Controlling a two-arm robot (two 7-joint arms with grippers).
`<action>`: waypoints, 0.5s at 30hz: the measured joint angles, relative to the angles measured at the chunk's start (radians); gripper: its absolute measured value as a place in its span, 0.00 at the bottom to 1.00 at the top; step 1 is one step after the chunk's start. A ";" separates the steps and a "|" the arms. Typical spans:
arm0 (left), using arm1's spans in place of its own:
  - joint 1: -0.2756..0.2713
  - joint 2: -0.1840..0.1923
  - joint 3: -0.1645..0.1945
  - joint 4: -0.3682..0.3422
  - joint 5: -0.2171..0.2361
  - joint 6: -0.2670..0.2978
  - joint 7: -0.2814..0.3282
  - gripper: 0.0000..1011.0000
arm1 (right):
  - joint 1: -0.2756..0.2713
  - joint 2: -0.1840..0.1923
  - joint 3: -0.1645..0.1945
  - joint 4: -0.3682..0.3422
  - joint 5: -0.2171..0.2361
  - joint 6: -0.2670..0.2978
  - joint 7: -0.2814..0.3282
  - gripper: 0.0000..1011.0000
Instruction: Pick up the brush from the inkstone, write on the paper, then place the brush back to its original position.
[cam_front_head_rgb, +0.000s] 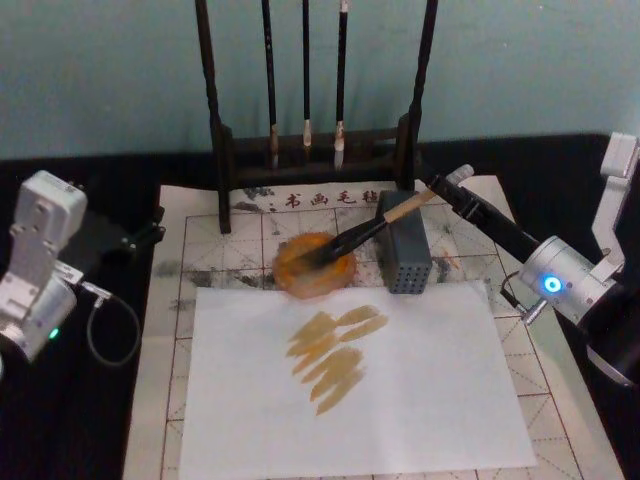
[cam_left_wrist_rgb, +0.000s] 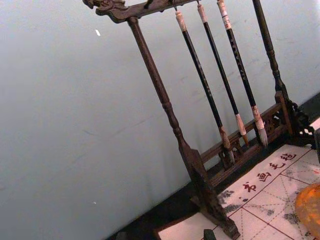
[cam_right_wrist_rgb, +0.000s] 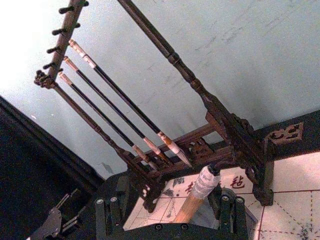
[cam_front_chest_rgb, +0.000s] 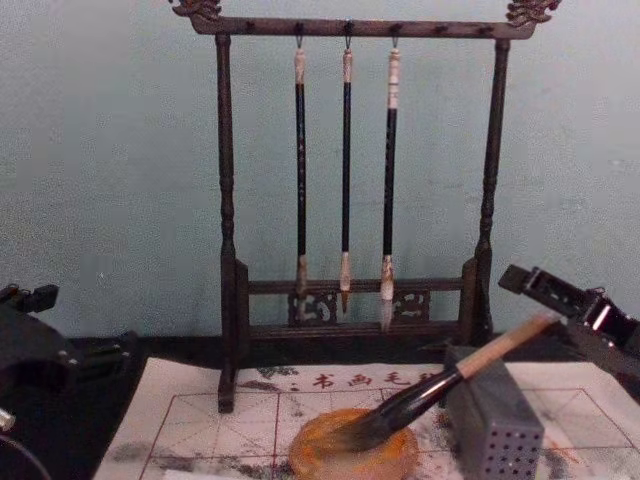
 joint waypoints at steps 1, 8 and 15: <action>0.000 0.000 0.000 0.000 0.000 0.000 0.000 0.99 | 0.000 0.000 0.000 0.000 0.000 0.000 0.000 0.99; 0.000 0.000 0.000 0.000 0.000 0.000 0.000 0.99 | 0.000 0.000 0.000 -0.001 0.000 0.000 -0.001 0.99; 0.000 0.000 0.000 0.000 0.000 0.000 0.000 0.99 | -0.004 0.009 -0.002 -0.014 -0.018 -0.005 -0.015 0.99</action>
